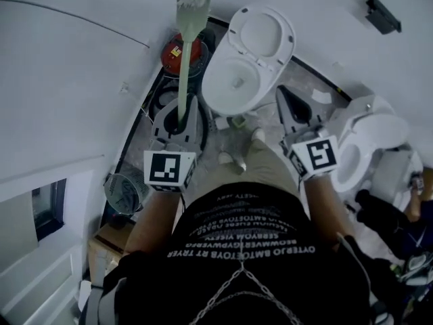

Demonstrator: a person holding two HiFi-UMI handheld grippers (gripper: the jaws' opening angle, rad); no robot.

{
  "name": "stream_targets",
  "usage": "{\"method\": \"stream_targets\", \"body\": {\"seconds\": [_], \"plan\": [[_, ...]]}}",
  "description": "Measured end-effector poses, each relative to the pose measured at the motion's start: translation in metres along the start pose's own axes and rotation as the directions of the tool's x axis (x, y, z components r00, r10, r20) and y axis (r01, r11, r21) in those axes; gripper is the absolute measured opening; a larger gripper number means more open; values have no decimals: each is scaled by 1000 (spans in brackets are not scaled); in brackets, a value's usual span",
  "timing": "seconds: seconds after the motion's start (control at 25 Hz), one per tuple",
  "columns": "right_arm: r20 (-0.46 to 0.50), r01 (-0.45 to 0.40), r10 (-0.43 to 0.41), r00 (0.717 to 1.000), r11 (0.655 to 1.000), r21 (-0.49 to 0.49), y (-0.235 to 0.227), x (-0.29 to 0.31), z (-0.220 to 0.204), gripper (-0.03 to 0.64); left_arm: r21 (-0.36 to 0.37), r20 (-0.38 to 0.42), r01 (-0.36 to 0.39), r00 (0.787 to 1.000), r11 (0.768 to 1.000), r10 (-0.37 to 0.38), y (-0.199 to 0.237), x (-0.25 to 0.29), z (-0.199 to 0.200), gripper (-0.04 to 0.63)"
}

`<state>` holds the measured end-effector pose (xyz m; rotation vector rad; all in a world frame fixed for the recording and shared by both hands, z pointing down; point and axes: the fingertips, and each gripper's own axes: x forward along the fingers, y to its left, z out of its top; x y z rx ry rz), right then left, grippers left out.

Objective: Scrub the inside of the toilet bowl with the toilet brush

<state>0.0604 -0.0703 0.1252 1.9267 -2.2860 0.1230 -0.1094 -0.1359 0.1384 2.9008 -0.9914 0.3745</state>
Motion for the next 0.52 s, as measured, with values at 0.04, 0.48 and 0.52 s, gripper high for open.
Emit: {"method": "stream_targets", "body": {"seconds": [0.04, 0.48, 0.52], "plan": [[0, 1, -1, 1000, 1000, -4, 2, -1, 2, -8, 1, -5, 2, 1000, 1000, -2, -1, -2, -1, 0], [-15, 15, -16, 1000, 999, -31, -12, -24, 0, -8, 20, -19, 73, 997, 997, -72, -33, 16, 6, 0], [-15, 14, -14, 1000, 999, -31, -13, -28, 0, -8, 24, -18, 78, 997, 997, -78, -37, 18, 8, 0]]}}
